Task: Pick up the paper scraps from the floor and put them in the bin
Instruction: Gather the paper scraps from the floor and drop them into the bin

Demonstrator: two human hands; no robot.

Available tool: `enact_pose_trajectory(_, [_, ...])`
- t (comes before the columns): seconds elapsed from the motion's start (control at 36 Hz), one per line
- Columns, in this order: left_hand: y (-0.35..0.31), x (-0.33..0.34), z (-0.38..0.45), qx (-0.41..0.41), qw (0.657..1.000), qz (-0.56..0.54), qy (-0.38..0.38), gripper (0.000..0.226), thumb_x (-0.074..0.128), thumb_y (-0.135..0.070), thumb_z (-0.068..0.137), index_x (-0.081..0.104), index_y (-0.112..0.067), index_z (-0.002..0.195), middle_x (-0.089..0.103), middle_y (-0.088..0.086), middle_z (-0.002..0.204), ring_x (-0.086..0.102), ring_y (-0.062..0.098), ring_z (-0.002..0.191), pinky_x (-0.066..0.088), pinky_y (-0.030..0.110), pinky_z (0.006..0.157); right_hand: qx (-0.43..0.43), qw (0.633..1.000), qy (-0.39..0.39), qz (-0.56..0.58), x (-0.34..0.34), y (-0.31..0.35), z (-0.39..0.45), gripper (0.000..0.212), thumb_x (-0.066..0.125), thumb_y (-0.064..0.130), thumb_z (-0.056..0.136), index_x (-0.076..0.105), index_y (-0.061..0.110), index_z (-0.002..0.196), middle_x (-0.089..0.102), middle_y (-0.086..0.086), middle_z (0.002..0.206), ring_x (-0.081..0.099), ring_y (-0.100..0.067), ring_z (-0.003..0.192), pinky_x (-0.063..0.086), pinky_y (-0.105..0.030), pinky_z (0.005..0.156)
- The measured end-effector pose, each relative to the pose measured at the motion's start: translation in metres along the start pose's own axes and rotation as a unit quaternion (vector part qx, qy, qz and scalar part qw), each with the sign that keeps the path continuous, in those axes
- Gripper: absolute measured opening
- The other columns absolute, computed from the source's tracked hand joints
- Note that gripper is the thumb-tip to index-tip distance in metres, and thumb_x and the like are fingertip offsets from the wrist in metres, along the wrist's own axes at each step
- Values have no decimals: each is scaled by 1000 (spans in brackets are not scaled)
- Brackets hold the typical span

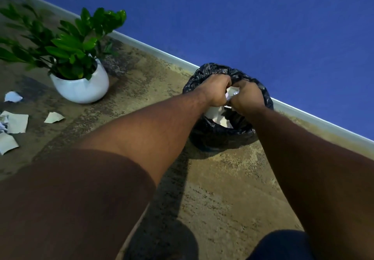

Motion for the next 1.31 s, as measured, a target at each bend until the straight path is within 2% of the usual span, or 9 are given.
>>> enact_pose_trajectory(0.17, [4,-4,-7,-1,1000,-3,14,57,77,-16,76,56,-22,129,65,-2,118,63,18,105,56,35,90,14,999,27,23,9,6,-3,54,63,5,81,56,16,133,59,-14,125,63,-27,90,52,-31,71])
enact_pose_trajectory(0.33, [15,-29,-21,3,1000,-7,-14,55,69,-20,78,55,-28,131,65,-3,124,60,20,114,49,43,101,11,999,-22,22,10,28,-2,40,59,1,82,64,12,121,67,-9,101,55,-18,69,43,-26,58])
enact_pose_trajectory(0.44, [35,-49,-36,-7,1000,-14,-23,58,63,-17,79,51,-25,135,63,-1,130,59,23,118,48,42,102,-55,998,-34,20,18,68,-8,37,55,0,80,68,8,114,69,-15,105,66,-31,91,55,-36,75])
enact_pose_trajectory(0.58, [83,-82,-61,-23,999,-6,-45,50,55,-17,85,50,-19,135,57,4,137,54,24,125,46,41,102,-126,992,-23,-17,44,131,-19,38,54,7,82,65,6,119,60,-19,122,60,-38,108,50,-39,90])
enact_pose_trajectory(0.75, [162,-123,-114,-54,997,34,-44,51,59,-17,88,48,-11,138,53,12,142,51,27,129,42,34,104,-212,974,40,-63,94,213,-47,38,60,13,82,65,11,119,62,-17,120,62,-37,108,52,-38,87])
enact_pose_trajectory(0.92, [240,-155,-196,-88,995,25,-44,40,61,-11,87,57,-1,125,64,17,125,61,24,111,41,23,92,-312,934,151,-82,167,293,-95,33,67,25,86,70,13,116,70,-14,116,66,-32,107,49,-28,85])
enact_pose_trajectory(1.03, [301,-158,-257,-176,983,45,-23,54,64,-21,88,49,-3,136,55,19,136,54,32,124,43,37,101,-366,891,229,-141,223,332,-131,45,66,33,88,64,13,127,65,-15,124,63,-34,113,51,-38,94])
enact_pose_trajectory(1.14, [342,-162,-316,-189,981,33,-23,54,72,-25,85,54,-2,131,57,20,133,56,32,121,38,23,98,-410,848,288,-171,272,357,-169,48,69,34,87,63,8,128,66,-16,125,62,-34,113,50,-38,96])
enact_pose_trajectory(1.31, [406,-165,-399,-260,958,100,61,68,78,-35,81,51,-8,138,58,16,134,57,31,121,41,26,95,-397,798,374,-257,349,362,-229,57,74,46,79,64,16,126,65,-8,125,61,-26,112,51,-37,97])
Point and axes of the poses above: each hand's wrist, its own z-axis towards the middle knuckle, its own x-axis out of the palm, y = z × x, the point moved 6 cm from there along z, towards the middle knuckle
